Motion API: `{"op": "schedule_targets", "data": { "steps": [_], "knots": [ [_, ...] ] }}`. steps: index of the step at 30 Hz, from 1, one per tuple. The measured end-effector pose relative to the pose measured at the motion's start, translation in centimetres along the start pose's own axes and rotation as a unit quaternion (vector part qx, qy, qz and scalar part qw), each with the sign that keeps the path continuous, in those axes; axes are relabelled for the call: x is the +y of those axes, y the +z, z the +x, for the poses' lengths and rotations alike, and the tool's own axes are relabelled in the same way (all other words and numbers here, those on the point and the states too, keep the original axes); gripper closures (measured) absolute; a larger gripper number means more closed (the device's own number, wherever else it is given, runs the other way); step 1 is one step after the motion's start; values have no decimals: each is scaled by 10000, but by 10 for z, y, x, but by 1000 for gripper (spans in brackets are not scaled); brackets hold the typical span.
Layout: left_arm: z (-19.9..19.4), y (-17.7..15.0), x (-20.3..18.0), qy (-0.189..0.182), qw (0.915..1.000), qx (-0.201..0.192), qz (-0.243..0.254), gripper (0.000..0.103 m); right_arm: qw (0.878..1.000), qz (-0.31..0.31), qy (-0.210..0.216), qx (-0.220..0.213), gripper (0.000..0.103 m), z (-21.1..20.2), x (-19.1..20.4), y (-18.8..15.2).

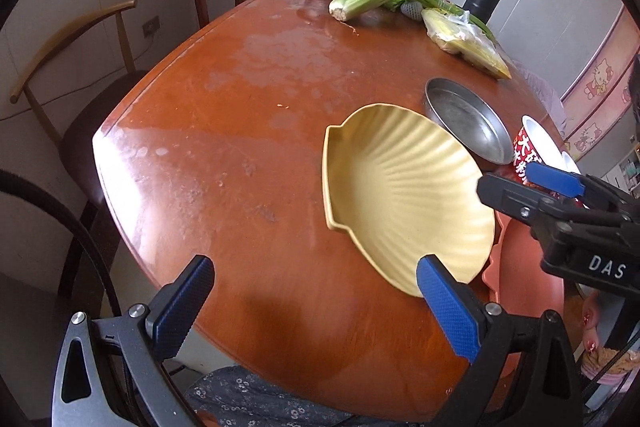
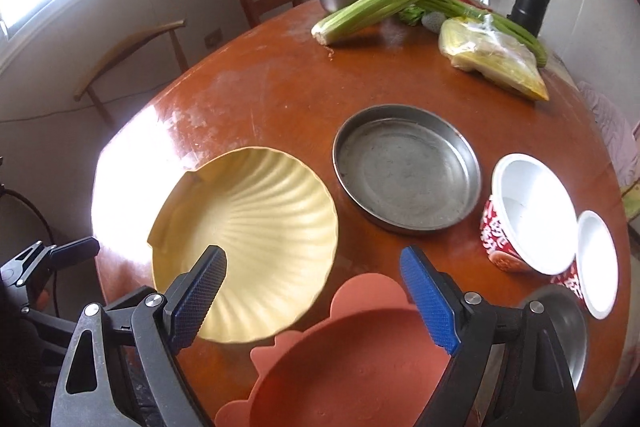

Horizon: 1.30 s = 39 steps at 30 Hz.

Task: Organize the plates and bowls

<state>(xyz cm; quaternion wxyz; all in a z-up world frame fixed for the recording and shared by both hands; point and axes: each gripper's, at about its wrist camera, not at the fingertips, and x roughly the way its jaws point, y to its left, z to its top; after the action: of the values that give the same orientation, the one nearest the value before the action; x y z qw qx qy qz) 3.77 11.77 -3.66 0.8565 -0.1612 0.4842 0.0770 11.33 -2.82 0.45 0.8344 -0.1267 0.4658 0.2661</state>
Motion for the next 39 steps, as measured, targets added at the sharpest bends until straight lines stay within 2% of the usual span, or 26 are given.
{"op": "schedule_targets", "data": {
  "steps": [5,8,11,13,15,18,21,23,28,31,34,39],
  "knots": [
    [13,7,-7,-48,9999,110,21,2,9997,-32,52,252,32,21,-4,8],
    [16,10,-10,-12,9999,122,64,2,9994,-50,64,338,34,30,-6,12],
    [19,14,-13,-41,9999,138,87,3,9992,-86,50,383,44,37,-5,16],
    [21,15,-14,-38,9999,124,90,3,9990,-167,61,399,45,40,-1,18],
    [24,16,-16,-22,9998,158,121,7,9988,-242,-31,433,50,45,2,20],
    [29,16,-18,-71,9996,229,153,13,9985,-261,23,484,57,51,4,20],
    [32,18,-20,22,9995,255,211,26,9985,-225,51,490,61,55,2,20],
    [31,19,-20,62,9994,251,230,42,9985,-169,89,520,63,57,0,21],
    [32,25,-13,-65,9997,204,74,69,9983,-109,182,540,64,60,-3,23],
    [33,28,-10,-147,9996,222,9,71,9978,-3,372,544,64,60,-2,23],
    [33,32,-6,-177,9996,225,-44,71,9978,35,357,550,64,61,-1,23],
    [26,48,3,-98,9999,71,-53,71,9971,172,544,507,64,55,3,26]
  ]
}}
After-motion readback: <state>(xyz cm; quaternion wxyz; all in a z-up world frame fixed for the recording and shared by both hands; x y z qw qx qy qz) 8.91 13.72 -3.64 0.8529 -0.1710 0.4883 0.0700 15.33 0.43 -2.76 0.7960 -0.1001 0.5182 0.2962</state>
